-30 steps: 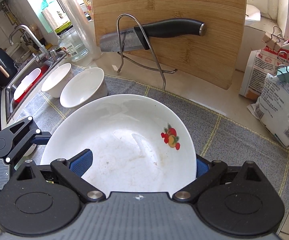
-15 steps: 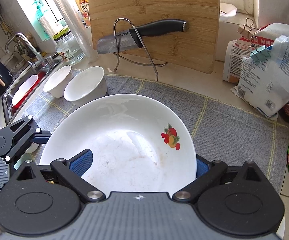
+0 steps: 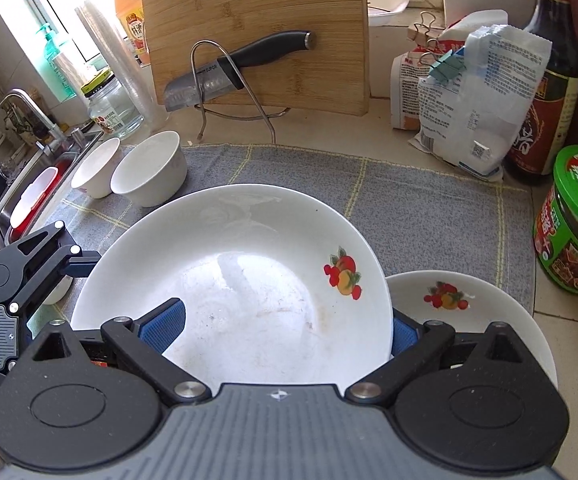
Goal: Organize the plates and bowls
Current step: 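Lower the plate onto the plate stack and open the right gripper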
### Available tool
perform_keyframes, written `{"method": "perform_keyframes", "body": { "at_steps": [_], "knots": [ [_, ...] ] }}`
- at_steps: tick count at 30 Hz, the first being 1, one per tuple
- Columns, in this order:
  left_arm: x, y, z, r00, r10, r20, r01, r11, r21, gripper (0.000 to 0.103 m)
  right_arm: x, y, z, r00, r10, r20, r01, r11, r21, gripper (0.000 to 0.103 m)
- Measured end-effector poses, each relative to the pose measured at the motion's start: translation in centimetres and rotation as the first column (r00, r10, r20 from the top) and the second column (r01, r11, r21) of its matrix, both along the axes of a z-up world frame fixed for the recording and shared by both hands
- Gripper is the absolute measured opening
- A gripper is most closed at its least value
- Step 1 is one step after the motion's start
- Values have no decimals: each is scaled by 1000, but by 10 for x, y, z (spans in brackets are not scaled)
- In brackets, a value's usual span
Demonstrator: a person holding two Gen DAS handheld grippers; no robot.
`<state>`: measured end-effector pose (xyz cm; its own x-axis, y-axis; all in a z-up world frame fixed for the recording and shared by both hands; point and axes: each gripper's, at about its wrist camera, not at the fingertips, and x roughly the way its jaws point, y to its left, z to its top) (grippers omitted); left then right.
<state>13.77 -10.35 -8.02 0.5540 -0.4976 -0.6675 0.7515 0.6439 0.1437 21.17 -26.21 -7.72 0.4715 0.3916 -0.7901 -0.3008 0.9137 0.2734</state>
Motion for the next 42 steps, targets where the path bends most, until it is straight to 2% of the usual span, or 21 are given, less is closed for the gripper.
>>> {"method": "perform_keyframes", "body": {
  "at_steps": [15,24,42],
  "knots": [
    [1,-35,-3,992,-129,-9,129,992,3,102,-34,-44,0,991,-136,1,136,991,-3,102],
    [1,-49,-7,984,-173,-31,174,985,13,101,-48,-62,-8,982,-186,-10,186,983,1,102],
    [3,-66,-13,980,-189,-60,192,981,42,101,-53,-78,-24,976,-212,-46,213,977,14,102]
  ]
}}
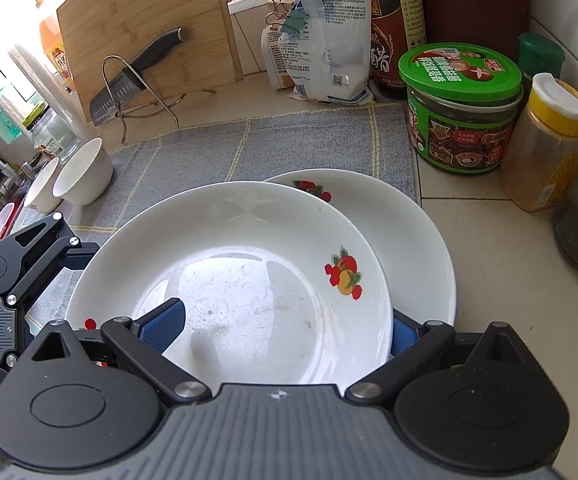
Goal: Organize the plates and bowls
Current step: 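Lower the plate onto the plate stack and open the right gripper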
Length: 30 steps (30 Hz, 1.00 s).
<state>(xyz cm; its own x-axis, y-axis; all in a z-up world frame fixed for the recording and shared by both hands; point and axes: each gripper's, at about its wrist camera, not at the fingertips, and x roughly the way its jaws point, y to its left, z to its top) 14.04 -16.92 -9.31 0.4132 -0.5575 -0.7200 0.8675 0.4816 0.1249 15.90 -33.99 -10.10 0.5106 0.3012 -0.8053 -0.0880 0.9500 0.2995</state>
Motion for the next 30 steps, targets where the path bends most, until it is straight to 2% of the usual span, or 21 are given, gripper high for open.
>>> {"method": "perform_keyframes", "body": {
  "at_steps": [30],
  "knots": [
    [6,-7,-4,1000,-12,-15,12,1000,20,101,-2,-13,-5,999,-47,-28,47,999,6,102]
  ]
}}
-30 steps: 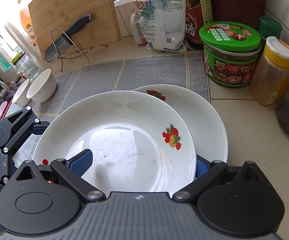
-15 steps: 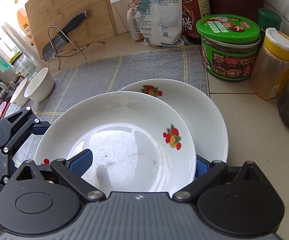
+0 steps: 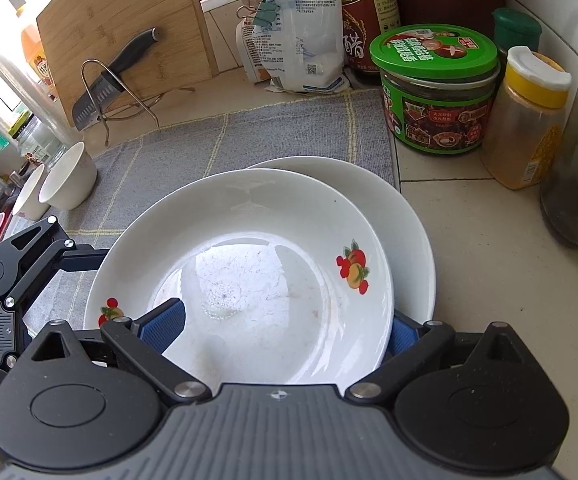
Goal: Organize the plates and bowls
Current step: 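Lower the plate onto the plate stack and open the right gripper, then withdraw the right gripper from the stack toward the white bowls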
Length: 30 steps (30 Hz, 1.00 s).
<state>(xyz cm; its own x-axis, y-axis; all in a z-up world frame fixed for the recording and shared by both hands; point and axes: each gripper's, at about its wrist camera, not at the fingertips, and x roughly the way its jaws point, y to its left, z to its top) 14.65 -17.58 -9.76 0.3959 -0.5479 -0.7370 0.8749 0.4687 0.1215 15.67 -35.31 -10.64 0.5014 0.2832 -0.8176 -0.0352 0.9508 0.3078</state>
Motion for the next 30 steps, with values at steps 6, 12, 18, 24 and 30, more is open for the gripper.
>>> {"method": "perform_keyframes", "body": {
  "at_steps": [6,12,18,24,30],
  "knots": [
    [1,1,1,1000,-8,-6,8,1000,-7,101,-5,-2,2,1000,-15,-8,15,1000,12,102],
    [2,2,0,1000,-12,-3,12,1000,-14,101,-13,-3,6,999,-34,-9,35,999,25,102],
    [4,3,0,1000,-23,12,23,999,-37,100,-21,-5,11,998,-70,-1,70,997,36,102],
    [8,2,-1,999,-36,-2,36,998,-54,103,-26,-2,16,996,-88,1,88,996,8,102],
    [8,2,-2,999,-39,-11,38,998,-59,103,-27,5,20,996,-93,-14,92,995,-35,102]
  ]
}}
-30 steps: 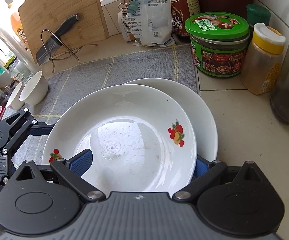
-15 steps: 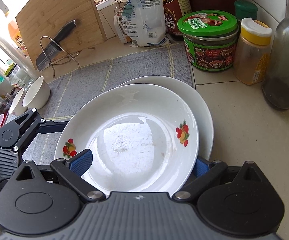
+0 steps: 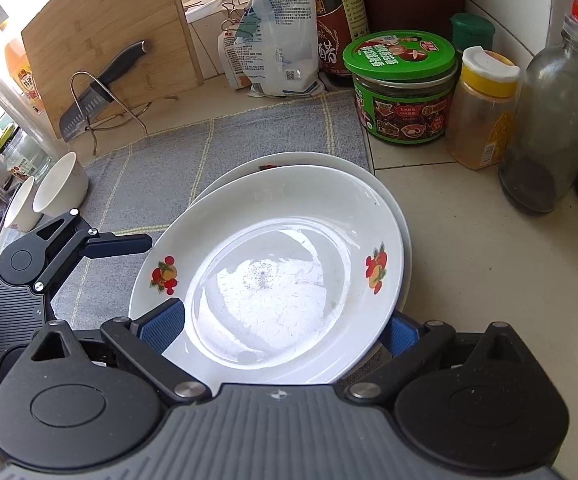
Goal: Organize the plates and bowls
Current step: 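Withdraw the right gripper from the stack toward the white bowls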
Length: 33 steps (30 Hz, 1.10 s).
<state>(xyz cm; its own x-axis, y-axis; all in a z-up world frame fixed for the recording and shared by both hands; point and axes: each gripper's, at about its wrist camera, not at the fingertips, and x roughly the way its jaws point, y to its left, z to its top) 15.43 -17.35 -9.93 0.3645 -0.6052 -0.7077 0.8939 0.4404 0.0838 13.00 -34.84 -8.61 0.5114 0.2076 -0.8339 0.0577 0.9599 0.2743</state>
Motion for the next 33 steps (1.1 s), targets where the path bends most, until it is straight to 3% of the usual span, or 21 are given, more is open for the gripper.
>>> {"method": "perform_keyframes", "body": {
  "at_steps": [29,33],
  "knots": [
    [1,4,-8,999,27,-38,-27,999,-17,102,3,10,-2,997,-35,-69,27,993,-114,103],
    [-2,6,-3,999,37,-29,-38,999,-32,102,-1,14,7,1000,-18,-21,14,987,-160,103]
  ]
}}
